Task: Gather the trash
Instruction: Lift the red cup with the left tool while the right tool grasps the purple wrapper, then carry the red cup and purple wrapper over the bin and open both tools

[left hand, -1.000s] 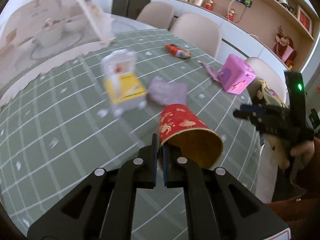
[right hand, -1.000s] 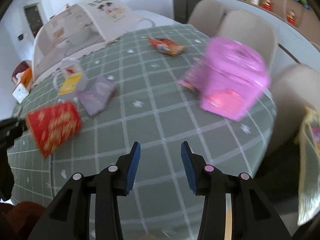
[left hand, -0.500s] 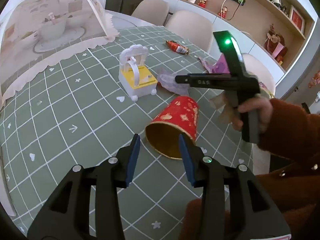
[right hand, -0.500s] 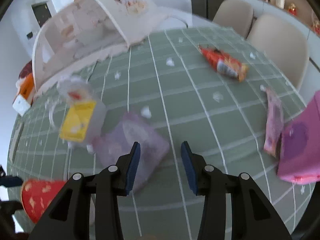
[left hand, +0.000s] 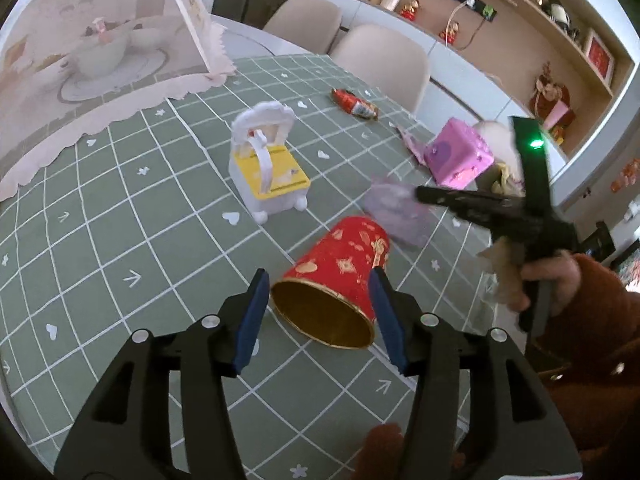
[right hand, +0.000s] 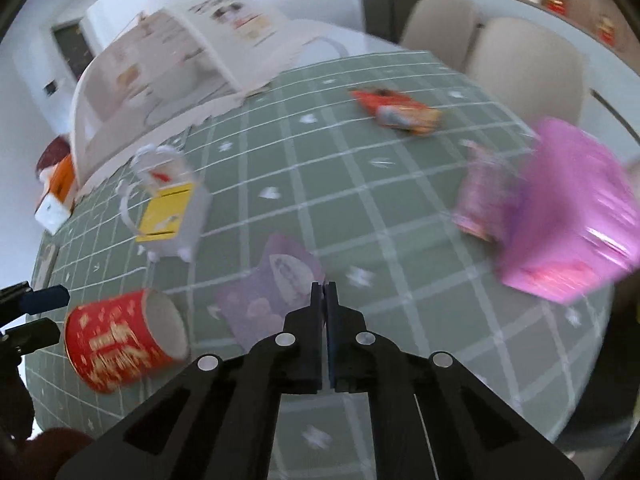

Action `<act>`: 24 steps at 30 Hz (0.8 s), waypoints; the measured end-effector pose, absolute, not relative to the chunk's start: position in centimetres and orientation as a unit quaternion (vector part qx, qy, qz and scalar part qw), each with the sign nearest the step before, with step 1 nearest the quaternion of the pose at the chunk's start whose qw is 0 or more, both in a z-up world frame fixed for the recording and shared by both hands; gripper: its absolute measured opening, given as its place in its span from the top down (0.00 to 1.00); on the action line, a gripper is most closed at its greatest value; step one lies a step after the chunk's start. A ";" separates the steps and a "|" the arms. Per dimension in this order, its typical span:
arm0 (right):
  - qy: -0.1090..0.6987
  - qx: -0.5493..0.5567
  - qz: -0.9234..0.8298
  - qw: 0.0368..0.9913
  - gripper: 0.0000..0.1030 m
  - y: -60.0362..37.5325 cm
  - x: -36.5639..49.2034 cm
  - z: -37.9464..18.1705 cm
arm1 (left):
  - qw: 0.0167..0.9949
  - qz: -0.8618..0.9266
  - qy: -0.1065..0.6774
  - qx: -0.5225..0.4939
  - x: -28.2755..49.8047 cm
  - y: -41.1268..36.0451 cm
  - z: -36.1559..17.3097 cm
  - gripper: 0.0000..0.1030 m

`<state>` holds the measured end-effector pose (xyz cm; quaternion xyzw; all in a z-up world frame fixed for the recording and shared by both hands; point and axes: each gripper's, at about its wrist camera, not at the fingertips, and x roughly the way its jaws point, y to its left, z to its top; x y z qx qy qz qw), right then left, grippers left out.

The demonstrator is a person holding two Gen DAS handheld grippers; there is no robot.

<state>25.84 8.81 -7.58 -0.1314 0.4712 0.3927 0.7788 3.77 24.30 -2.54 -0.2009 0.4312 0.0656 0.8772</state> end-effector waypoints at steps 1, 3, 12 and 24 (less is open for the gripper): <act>0.471 -0.127 0.384 0.784 0.96 7.9 26.0 -7.4 | 0.875 0.074 0.436 -0.200 3.8 24.4 -2.8 0.52; 0.470 -0.120 0.370 0.792 0.96 6.4 26.2 -7.1 | 0.868 0.075 0.440 -0.218 3.8 24.8 -2.9 0.52; 0.472 -0.085 0.340 0.809 0.96 2.2 25.9 -7.0 | 0.841 0.070 0.453 -0.288 4.3 24.0 -3.7 0.53; 0.439 -0.084 0.343 0.826 0.96 -0.6 25.3 -3.3 | 0.887 0.022 0.406 -0.220 10.9 19.8 0.5 0.97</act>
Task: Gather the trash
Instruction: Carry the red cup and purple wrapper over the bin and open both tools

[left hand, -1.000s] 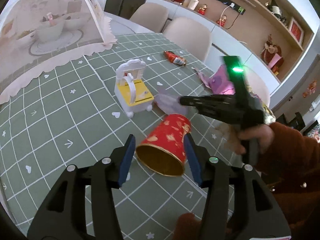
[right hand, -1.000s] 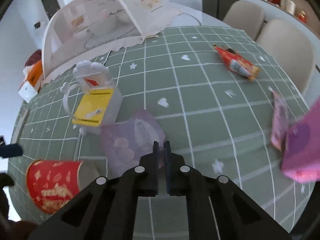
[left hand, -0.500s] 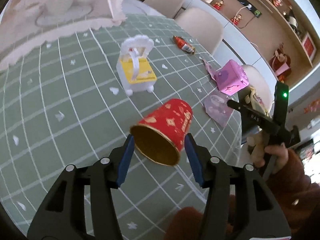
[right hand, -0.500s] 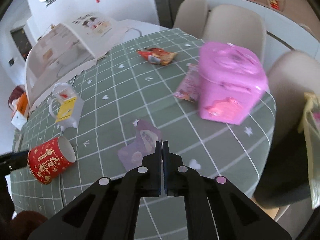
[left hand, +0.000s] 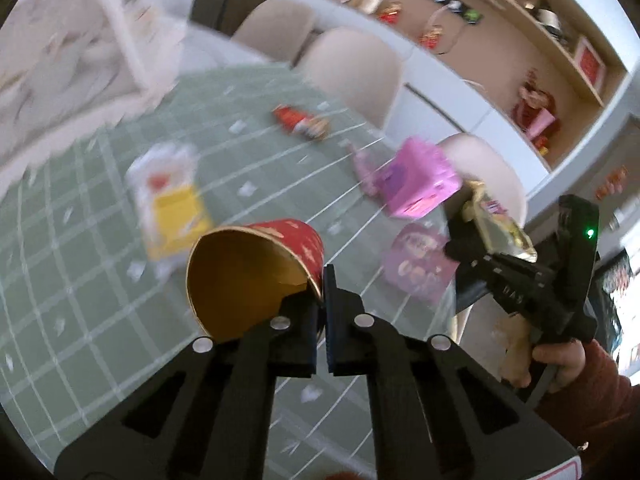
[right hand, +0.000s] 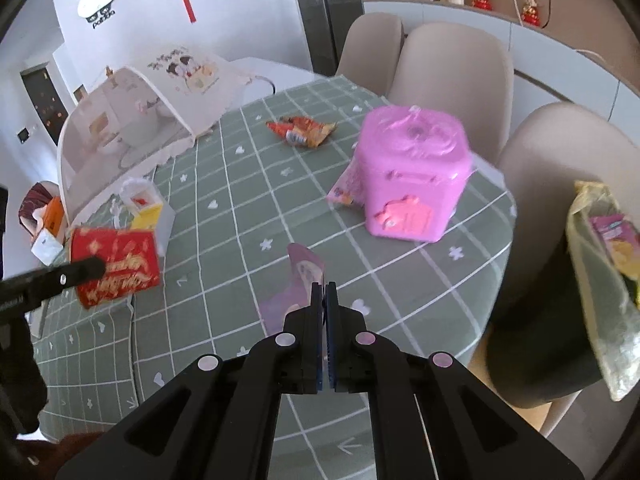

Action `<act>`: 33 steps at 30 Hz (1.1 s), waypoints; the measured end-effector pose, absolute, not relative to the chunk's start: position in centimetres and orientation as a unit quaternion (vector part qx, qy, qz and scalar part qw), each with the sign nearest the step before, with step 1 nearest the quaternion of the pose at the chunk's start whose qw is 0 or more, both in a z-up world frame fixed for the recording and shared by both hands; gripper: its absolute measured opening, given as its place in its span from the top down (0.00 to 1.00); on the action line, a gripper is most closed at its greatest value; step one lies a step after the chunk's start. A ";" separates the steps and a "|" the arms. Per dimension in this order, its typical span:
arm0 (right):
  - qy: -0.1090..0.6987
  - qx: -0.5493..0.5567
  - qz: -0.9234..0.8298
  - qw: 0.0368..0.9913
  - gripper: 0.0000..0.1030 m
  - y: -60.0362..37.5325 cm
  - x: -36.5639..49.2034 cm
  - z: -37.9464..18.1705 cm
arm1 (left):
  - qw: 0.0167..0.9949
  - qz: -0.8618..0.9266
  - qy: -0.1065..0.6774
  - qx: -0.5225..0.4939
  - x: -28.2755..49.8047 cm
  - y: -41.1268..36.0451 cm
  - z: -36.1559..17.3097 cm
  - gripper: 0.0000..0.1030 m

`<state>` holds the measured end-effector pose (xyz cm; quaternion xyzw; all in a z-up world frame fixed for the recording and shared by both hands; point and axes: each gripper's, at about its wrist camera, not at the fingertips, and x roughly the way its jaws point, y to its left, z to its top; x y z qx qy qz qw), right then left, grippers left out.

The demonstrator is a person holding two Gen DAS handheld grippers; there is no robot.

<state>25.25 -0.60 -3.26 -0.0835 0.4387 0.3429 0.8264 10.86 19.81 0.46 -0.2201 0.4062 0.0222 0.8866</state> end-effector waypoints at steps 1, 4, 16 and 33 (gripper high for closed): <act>0.434 -0.081 0.342 0.830 0.96 -1.0 25.4 -2.7 | 0.891 0.016 0.400 -0.212 11.7 19.3 1.2 0.97; 0.413 -0.076 0.335 0.844 0.96 -2.8 25.9 -0.9 | 0.901 -0.001 0.386 -0.200 13.9 18.1 2.9 0.97; 0.357 -0.041 0.232 0.904 0.96 -15.4 30.3 4.3 | 0.906 -0.132 0.373 -0.151 24.6 7.1 6.5 0.97; 0.345 0.013 0.125 0.930 0.96 -30.5 38.3 5.3 | 0.850 -0.290 0.409 -0.162 38.5 -9.3 5.2 0.97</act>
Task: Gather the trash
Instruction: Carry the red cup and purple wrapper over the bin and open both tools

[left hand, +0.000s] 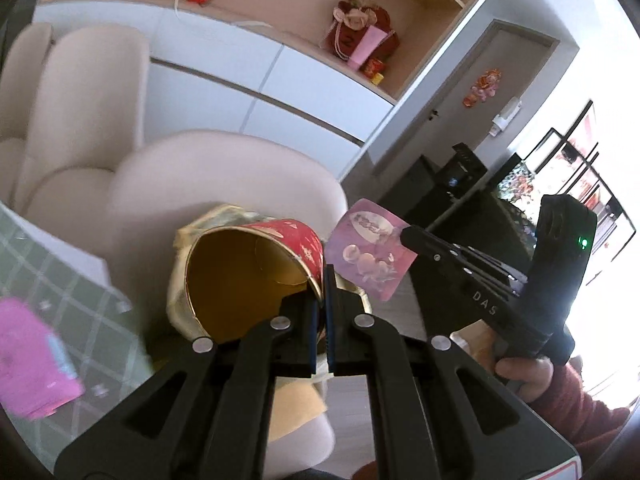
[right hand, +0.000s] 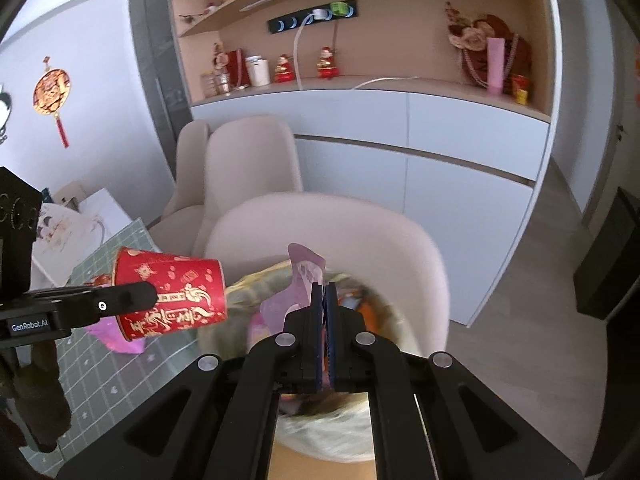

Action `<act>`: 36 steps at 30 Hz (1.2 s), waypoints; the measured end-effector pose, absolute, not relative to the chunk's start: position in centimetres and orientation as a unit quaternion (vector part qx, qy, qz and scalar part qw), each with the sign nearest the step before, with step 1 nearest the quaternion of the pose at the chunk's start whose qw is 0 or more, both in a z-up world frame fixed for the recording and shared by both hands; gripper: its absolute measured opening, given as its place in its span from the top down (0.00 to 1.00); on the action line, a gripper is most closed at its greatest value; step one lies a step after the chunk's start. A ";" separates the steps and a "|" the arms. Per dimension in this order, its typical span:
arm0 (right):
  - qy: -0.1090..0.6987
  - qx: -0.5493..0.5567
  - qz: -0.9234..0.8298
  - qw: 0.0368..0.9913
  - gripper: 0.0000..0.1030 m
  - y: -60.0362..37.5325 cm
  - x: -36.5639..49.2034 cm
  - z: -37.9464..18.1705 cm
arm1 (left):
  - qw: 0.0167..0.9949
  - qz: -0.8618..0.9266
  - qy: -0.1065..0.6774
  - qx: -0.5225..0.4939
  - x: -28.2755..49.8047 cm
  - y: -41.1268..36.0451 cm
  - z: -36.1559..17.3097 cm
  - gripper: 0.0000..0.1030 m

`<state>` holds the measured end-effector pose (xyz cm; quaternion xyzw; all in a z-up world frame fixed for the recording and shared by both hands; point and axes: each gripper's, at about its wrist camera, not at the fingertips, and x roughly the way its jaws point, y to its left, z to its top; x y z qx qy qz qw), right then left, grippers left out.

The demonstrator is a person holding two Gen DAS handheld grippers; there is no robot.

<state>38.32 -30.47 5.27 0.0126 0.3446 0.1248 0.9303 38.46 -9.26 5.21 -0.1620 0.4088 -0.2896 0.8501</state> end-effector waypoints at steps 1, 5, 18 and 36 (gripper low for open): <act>0.346 0.016 0.123 0.930 0.96 -31.0 38.9 5.0 | 0.844 -0.294 0.416 -0.169 39.4 -10.0 4.6 0.97; 0.356 0.025 0.119 0.927 0.96 -32.7 40.8 3.9 | 0.827 -0.299 0.442 -0.176 41.8 -12.1 2.2 0.97; 0.388 0.051 0.142 0.909 0.96 -34.1 45.0 0.4 | 0.781 -0.206 0.586 -0.061 45.5 -16.1 -6.8 0.95; 0.464 0.025 0.180 0.867 0.96 -29.6 45.3 -5.2 | 0.816 -0.233 0.522 -0.083 40.8 -13.8 -2.0 0.53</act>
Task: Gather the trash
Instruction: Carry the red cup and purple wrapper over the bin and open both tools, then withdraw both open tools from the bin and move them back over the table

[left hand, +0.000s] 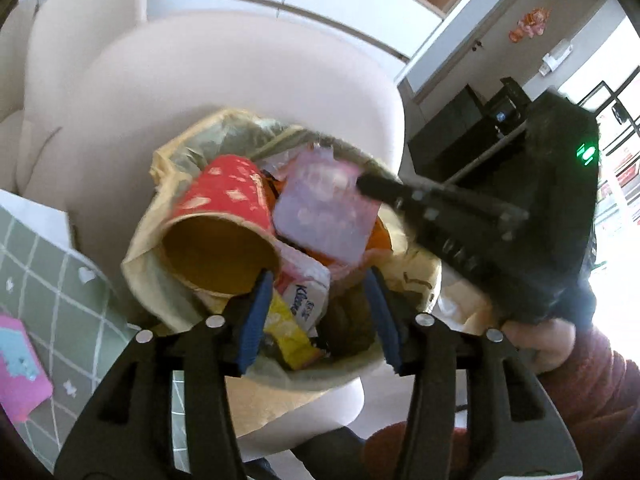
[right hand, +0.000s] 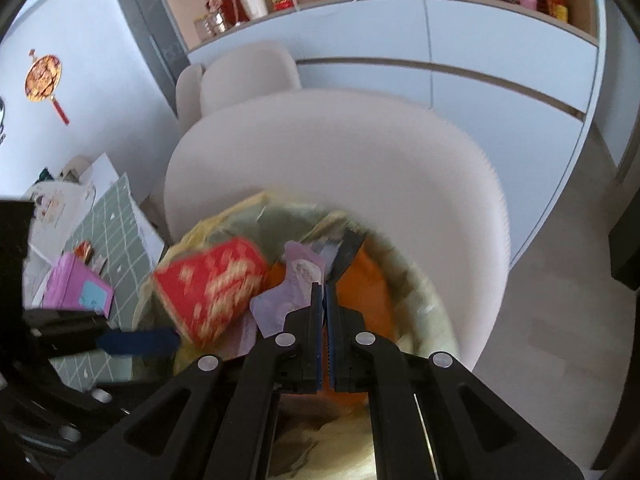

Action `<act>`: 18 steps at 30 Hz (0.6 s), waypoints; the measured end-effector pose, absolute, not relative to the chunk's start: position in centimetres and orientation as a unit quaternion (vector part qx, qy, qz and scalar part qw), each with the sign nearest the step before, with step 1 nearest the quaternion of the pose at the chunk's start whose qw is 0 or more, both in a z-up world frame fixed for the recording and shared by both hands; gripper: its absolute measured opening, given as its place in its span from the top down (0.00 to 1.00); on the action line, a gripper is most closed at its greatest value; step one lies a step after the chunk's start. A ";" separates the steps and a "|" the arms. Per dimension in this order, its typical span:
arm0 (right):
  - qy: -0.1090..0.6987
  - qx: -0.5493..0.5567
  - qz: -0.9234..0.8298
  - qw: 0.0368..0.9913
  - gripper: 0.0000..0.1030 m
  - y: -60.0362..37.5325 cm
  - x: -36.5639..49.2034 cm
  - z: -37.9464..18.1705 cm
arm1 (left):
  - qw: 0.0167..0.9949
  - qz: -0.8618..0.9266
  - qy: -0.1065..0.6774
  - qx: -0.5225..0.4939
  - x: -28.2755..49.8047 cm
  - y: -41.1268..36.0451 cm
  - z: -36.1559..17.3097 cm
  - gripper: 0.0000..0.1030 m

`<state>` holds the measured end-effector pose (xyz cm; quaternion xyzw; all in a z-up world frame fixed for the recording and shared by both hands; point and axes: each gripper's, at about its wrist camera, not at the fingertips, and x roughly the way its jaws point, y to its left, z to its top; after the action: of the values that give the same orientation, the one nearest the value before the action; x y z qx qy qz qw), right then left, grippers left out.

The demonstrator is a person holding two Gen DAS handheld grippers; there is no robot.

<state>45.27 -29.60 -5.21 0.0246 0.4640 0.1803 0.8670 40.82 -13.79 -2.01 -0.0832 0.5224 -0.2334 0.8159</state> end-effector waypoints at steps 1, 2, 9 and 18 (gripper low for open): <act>0.467 0.020 0.180 0.865 0.96 -29.4 45.0 -5.3 | 0.823 -0.228 0.515 -0.082 40.4 -13.4 -1.6 0.52; 0.471 0.014 0.179 0.864 0.96 -29.1 44.7 -5.5 | 0.830 -0.222 0.506 -0.080 40.1 -13.0 -1.3 0.52; 0.465 0.025 0.162 0.870 0.92 -29.6 43.2 -4.6 | 0.866 -0.179 0.458 -0.095 38.9 -9.9 0.9 0.50; 0.424 0.035 0.152 0.892 0.70 -29.6 39.8 -1.5 | 0.884 -0.121 0.431 -0.136 32.1 -3.4 1.5 0.50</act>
<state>39.79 -29.61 -1.53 0.0350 0.4240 0.1523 0.8921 32.10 -3.37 1.51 -0.1365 0.4308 -0.1207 0.8838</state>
